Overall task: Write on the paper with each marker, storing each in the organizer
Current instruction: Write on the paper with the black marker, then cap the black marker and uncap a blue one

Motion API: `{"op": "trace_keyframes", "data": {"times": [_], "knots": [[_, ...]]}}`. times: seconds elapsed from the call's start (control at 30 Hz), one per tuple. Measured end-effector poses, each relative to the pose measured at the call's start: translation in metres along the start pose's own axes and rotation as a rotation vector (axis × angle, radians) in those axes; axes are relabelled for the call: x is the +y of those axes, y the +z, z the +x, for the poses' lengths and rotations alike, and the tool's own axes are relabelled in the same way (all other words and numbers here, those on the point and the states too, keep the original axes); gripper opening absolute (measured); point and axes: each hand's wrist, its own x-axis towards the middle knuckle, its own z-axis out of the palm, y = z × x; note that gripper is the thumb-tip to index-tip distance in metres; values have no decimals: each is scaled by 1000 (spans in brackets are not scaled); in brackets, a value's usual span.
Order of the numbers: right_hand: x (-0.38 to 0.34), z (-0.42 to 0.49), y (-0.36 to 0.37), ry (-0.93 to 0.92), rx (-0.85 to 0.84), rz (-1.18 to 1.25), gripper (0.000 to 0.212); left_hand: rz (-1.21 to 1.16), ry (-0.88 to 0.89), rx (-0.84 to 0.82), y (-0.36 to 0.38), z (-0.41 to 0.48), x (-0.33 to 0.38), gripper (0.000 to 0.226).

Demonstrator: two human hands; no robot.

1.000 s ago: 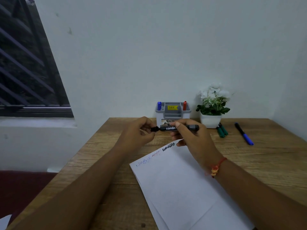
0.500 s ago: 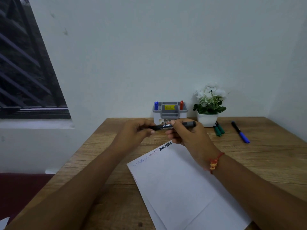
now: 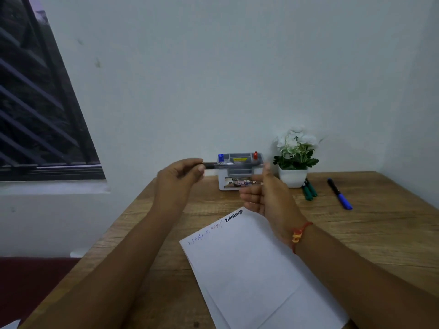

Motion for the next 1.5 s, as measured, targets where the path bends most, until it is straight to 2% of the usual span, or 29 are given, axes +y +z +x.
{"op": "trace_keyframes", "data": {"times": [0.07,0.17,0.23,0.37,0.7,0.77,0.93,1.07,1.23,1.33,1.5], "knots": [[4,0,-6,-165,53,-260,46,35,70,117,-1,15,1,17],[10,-1,-12,-390,20,-662,36,214,191,198,4,41,5,19],[11,-1,-11,-449,-3,-797,36,284,250,210,13,57,10,20],[10,-1,-12,-511,-12,-895,29,351,283,182,31,82,5,23],[9,2,-16,-558,-7,-995,27,451,300,114,53,100,-23,8],[10,2,-16,-560,-17,-1009,27,514,312,60,54,101,-28,6],[10,3,-16,-565,-29,-1049,30,684,294,-122,52,97,-42,16],[9,4,-17,-552,-7,-1068,31,658,289,-92,48,83,-42,21],[-2,17,-32,-445,188,-1124,29,613,291,-45,38,41,-34,14],[-11,31,-55,-368,358,-1222,22,658,271,-101,22,15,-40,12],[-17,46,-104,-237,545,-1459,19,750,251,-210,-6,-1,-55,12]]}}
